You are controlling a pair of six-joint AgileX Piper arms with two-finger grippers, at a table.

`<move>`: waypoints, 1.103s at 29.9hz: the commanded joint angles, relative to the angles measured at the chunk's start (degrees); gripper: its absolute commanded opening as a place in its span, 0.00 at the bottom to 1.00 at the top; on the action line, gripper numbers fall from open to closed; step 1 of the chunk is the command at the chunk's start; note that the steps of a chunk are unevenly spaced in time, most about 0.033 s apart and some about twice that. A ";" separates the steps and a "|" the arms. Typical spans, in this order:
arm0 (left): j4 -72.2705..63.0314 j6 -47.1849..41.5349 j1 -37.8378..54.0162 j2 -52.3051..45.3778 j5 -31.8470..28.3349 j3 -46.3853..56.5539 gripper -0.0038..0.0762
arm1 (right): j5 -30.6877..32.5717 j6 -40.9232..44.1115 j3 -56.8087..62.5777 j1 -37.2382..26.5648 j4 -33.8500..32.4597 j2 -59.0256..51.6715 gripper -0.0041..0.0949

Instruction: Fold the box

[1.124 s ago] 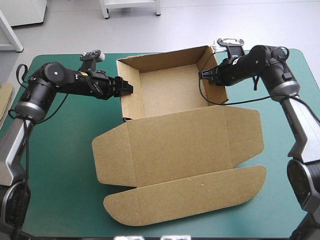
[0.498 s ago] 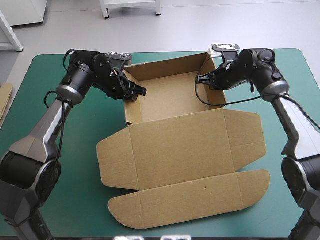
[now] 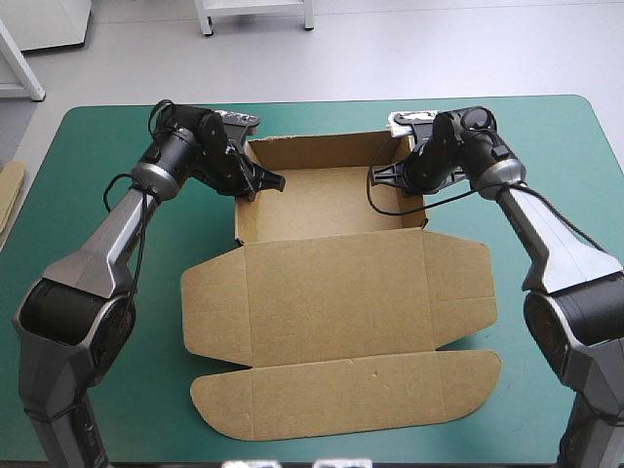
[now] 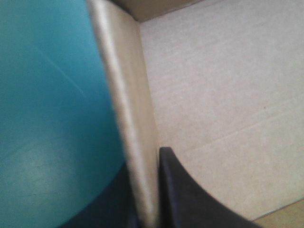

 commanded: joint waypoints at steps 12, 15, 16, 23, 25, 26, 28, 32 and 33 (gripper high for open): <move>-3.66 3.23 -0.84 2.35 -3.70 -2.11 0.04 | -1.54 -1.49 -2.33 1.10 2.13 2.02 0.05; -3.66 3.23 -0.84 3.10 -4.22 -2.11 0.04 | -1.54 -1.49 -2.42 1.10 1.60 2.55 0.05; -3.66 3.23 -0.84 3.22 -4.50 -2.11 0.04 | -1.54 -1.49 -2.42 1.10 1.35 2.55 0.05; -4.43 3.23 -0.84 4.62 -5.21 -2.11 0.04 | -1.31 -1.99 -2.42 1.10 1.05 2.55 0.04; -4.43 3.23 -0.84 4.62 -5.21 -2.11 0.04 | -1.18 -2.12 -2.42 1.10 0.80 2.55 0.05; -4.28 3.23 -0.84 4.62 -5.38 -2.11 0.04 | -1.18 -2.12 -2.42 1.10 0.54 2.55 0.05; -3.92 3.23 -0.84 4.62 -5.38 -2.11 0.04 | -1.07 -2.12 -2.42 1.10 -0.25 2.55 0.06; -4.03 3.23 -0.84 4.62 -5.16 -3.48 0.11 | -0.68 -2.12 -2.68 1.10 -1.30 2.08 0.19; -4.23 3.23 -0.84 4.62 -5.04 -3.96 0.17 | -0.68 -2.12 -2.80 1.10 -1.30 1.90 0.25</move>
